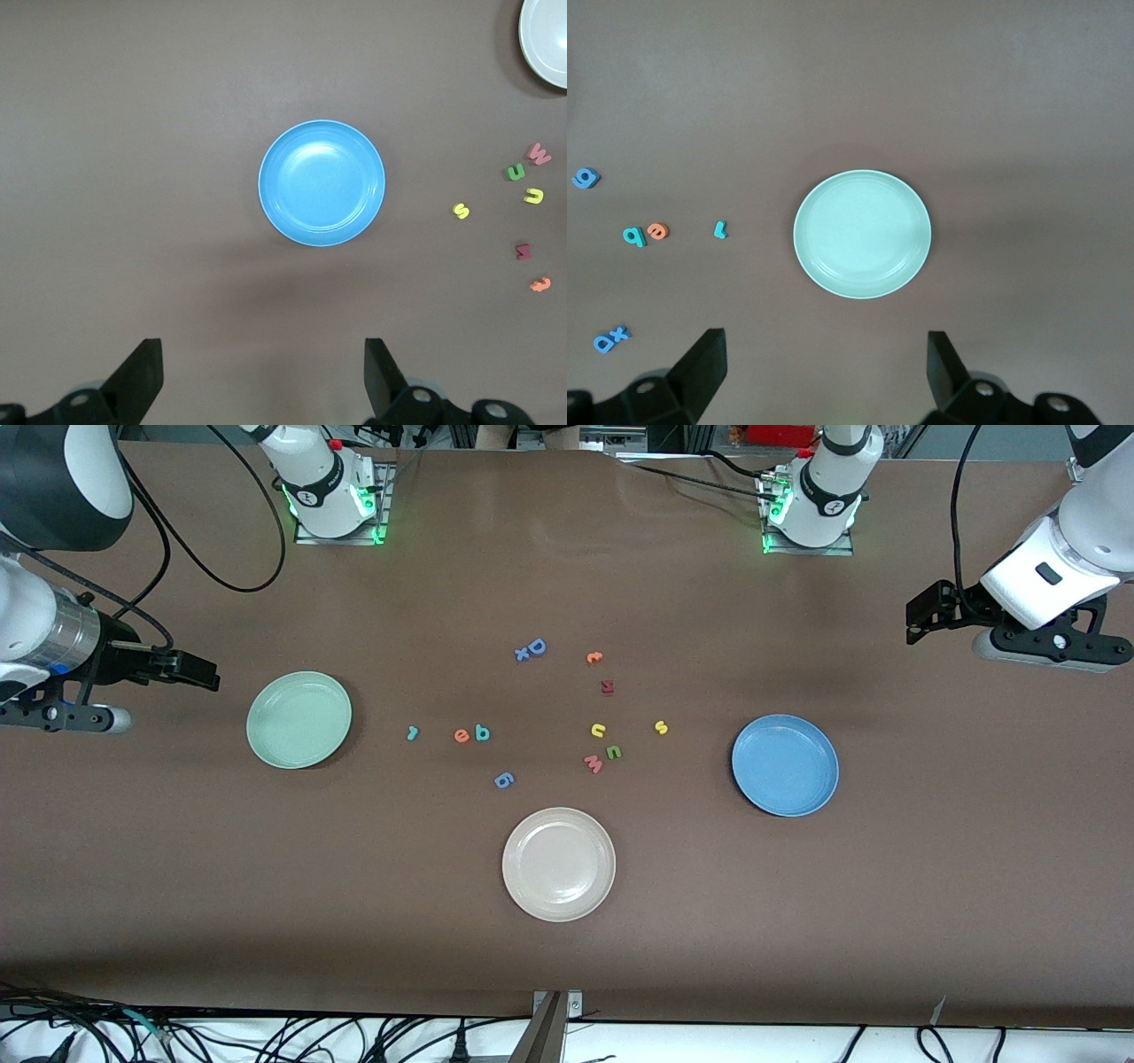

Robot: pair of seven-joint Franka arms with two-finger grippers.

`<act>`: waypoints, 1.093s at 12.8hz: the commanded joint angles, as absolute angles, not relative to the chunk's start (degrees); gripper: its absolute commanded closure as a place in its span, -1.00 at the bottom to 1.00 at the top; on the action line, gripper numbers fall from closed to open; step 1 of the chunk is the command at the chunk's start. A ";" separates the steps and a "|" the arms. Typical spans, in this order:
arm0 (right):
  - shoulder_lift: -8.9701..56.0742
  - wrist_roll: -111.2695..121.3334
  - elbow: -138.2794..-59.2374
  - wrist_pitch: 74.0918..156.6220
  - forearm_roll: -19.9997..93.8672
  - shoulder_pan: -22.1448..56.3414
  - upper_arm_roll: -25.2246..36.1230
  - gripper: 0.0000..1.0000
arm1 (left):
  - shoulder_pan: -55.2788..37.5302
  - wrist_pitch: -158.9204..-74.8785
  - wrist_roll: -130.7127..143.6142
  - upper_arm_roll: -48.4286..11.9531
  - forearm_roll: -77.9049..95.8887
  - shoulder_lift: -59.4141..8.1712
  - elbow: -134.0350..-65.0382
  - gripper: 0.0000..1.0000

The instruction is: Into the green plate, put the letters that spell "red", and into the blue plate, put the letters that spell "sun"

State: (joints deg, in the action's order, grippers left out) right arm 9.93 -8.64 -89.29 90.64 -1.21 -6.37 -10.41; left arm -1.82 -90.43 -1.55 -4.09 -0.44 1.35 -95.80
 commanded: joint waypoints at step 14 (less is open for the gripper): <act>9.67 -8.70 -88.68 88.07 -2.02 -6.59 -10.55 -1.00 | -1.49 -89.38 -3.08 -4.22 0.70 2.37 -95.89 -1.00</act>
